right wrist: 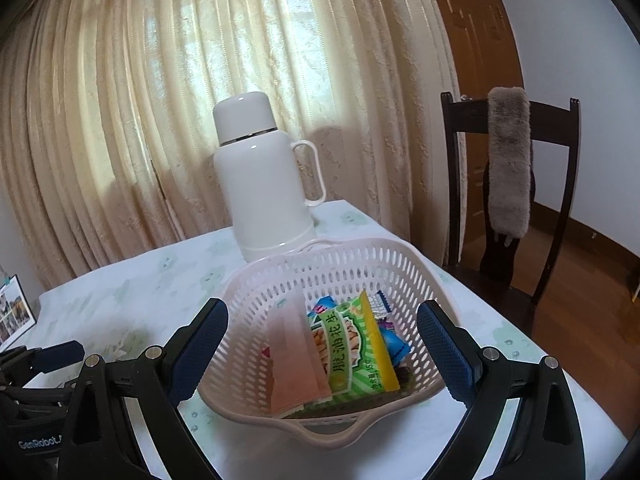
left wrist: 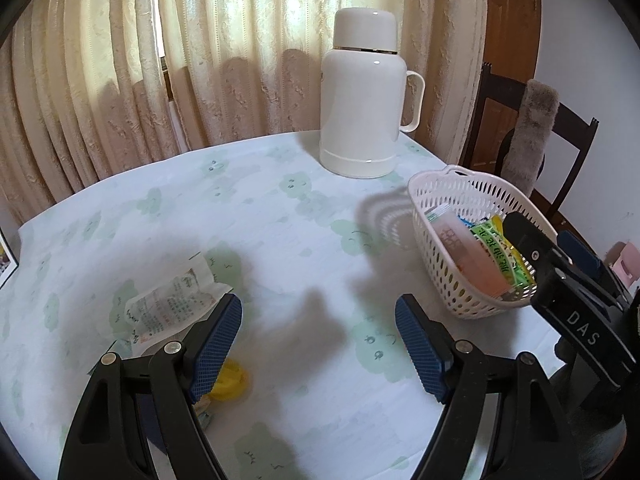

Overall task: Organize snacks
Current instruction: 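Withdraw both grippers from the basket back toward the remaining snacks, then lower the left gripper onto the clear printed wrapper and close it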

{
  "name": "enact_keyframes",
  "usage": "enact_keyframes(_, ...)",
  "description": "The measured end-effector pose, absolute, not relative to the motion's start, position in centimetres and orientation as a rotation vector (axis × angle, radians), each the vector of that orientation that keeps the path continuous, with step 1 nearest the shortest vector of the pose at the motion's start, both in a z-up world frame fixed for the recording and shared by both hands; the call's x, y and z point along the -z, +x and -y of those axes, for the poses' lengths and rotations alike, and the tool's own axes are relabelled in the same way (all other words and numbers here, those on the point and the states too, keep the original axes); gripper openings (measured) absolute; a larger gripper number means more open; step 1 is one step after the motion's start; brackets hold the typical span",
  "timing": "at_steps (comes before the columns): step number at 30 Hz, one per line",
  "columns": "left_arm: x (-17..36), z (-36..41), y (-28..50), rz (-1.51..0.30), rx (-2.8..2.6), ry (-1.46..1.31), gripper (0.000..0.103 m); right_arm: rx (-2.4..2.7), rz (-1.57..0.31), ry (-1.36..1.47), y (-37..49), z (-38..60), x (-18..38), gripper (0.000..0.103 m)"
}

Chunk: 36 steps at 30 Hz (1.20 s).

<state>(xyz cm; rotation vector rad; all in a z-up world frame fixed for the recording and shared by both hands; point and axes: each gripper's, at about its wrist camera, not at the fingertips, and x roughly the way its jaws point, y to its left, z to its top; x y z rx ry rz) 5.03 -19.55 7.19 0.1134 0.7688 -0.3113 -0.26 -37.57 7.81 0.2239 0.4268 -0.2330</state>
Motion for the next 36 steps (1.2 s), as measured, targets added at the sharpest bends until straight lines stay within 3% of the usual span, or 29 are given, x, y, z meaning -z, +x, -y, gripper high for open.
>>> enact_keyframes(13, -7.2, 17.7, 4.4, -0.773, 0.280, 0.111, 0.076, 0.138, -0.453, 0.195, 0.0, 35.9, -7.4, 0.096)
enact_keyframes(36, -6.9, 5.5, 7.5, -0.806, 0.034, -0.155, 0.076, -0.063, -0.490, 0.078, -0.3, 31.3, -6.5, 0.096)
